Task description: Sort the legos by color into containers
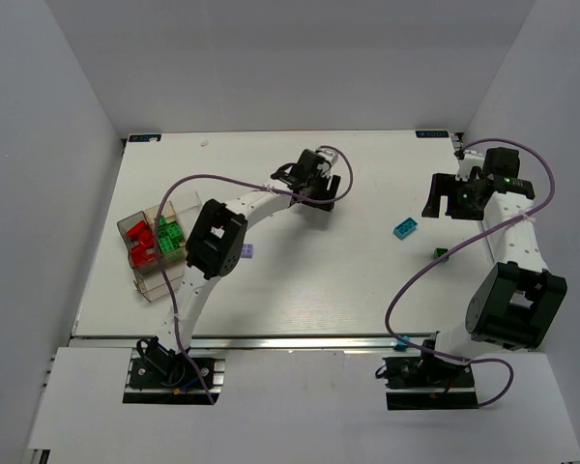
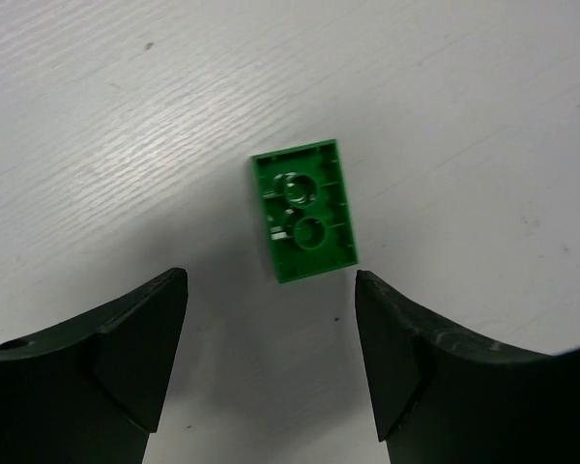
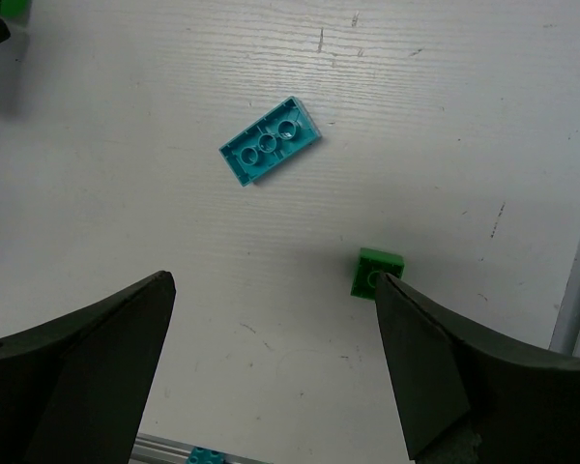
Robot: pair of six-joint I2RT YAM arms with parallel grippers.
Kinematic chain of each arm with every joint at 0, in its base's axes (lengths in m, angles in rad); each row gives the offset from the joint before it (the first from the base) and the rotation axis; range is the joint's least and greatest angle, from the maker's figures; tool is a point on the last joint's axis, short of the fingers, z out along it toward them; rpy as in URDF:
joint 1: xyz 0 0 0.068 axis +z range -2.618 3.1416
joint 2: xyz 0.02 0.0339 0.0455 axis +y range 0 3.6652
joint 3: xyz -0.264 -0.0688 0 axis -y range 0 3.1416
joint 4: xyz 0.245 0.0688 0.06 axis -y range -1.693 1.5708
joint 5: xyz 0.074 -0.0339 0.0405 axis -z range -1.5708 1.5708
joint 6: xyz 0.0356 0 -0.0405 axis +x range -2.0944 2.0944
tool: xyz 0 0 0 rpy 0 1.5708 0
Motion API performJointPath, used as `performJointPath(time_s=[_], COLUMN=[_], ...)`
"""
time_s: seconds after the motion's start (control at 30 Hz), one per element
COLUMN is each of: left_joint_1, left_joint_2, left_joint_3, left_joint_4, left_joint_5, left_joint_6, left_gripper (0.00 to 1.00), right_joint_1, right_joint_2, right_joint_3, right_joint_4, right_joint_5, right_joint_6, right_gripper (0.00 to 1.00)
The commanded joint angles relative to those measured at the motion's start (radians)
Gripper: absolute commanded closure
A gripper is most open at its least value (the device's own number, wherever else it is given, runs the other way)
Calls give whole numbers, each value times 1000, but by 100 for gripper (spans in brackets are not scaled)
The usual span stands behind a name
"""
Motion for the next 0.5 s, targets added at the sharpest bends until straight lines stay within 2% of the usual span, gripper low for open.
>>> performJointPath(time_s=[0.0, 0.2, 0.33, 0.37, 0.47], left_joint_1=[-17, -35, -46, -57, -57], left_joint_2=[-7, 9, 53, 59, 95], left_joint_3=[41, 45, 99, 107, 142], left_joint_4=[46, 84, 55, 48, 31], left_joint_5=[44, 77, -27, -100, -165], left_joint_6=[2, -22, -41, -53, -67], left_gripper=[20, 21, 21, 22, 28], right_joint_1=[-10, -8, -8, -10, -11], right_joint_2=[13, 19, 19, 21, 22], right_joint_3=[9, 2, 5, 6, 12], right_joint_4=[-1, 6, 11, 11, 15], right_joint_5=[-27, -36, -36, -36, -39], right_joint_6=[-12, -4, -1, 0, 2], right_gripper=[11, 11, 11, 11, 11])
